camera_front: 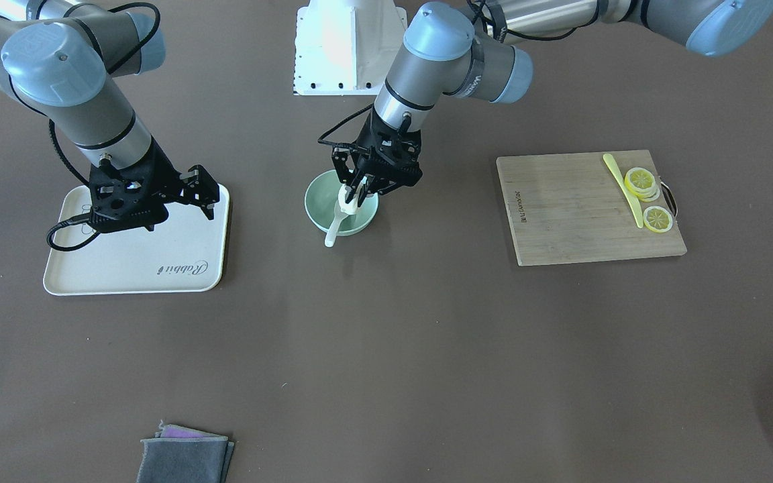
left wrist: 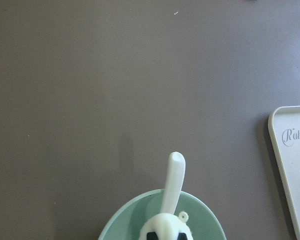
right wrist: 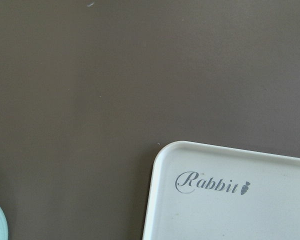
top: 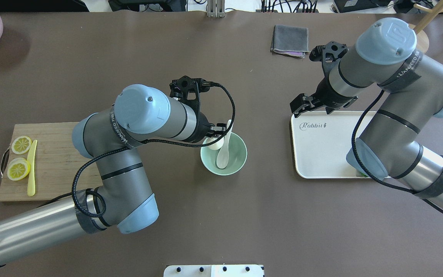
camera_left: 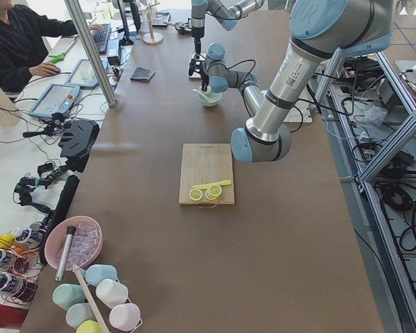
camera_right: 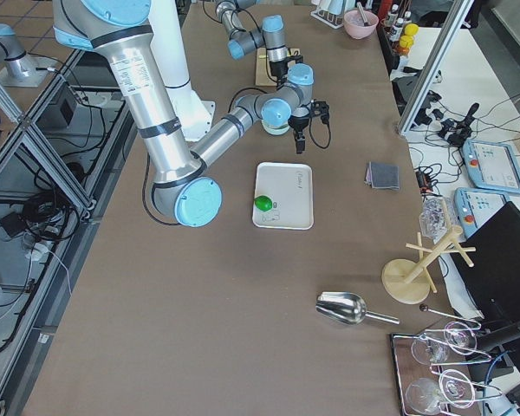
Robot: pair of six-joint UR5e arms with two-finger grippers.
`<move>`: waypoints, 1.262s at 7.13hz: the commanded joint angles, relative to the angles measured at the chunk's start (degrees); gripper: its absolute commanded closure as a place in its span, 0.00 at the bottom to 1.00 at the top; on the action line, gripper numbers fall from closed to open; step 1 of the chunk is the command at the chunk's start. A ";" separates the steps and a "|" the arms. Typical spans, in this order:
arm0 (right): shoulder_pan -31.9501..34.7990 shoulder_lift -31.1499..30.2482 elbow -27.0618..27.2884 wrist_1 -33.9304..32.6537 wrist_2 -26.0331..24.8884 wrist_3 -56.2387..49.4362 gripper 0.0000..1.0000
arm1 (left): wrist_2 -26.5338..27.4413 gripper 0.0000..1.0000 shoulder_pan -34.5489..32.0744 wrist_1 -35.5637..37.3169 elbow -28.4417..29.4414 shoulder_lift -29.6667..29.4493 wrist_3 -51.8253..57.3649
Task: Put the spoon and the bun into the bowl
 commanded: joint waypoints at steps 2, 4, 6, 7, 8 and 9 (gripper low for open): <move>2.84 -0.72 -0.36 -0.61 -0.11 -4.41 0.00 | 4.43 0.02 1.56 -0.81 2.52 -2.77 -2.13; 4.68 -1.69 -0.36 -1.05 -0.02 -5.66 0.00 | 4.54 0.02 1.49 -0.03 1.99 -2.68 -1.69; 9.07 -4.22 0.34 -2.98 0.77 -10.72 0.00 | 4.19 0.02 -3.05 12.37 -6.21 -0.24 8.16; 11.27 -7.98 1.73 -3.33 0.77 -13.90 0.00 | 4.10 0.02 -6.48 17.33 -11.06 1.96 13.98; 14.42 -12.63 3.31 -3.34 1.20 -18.45 0.00 | -0.34 0.02 -12.17 17.38 -13.54 7.29 19.78; 18.28 -18.16 4.29 -3.34 1.73 -22.41 0.00 | -7.43 0.02 -20.23 18.94 -13.83 11.43 26.80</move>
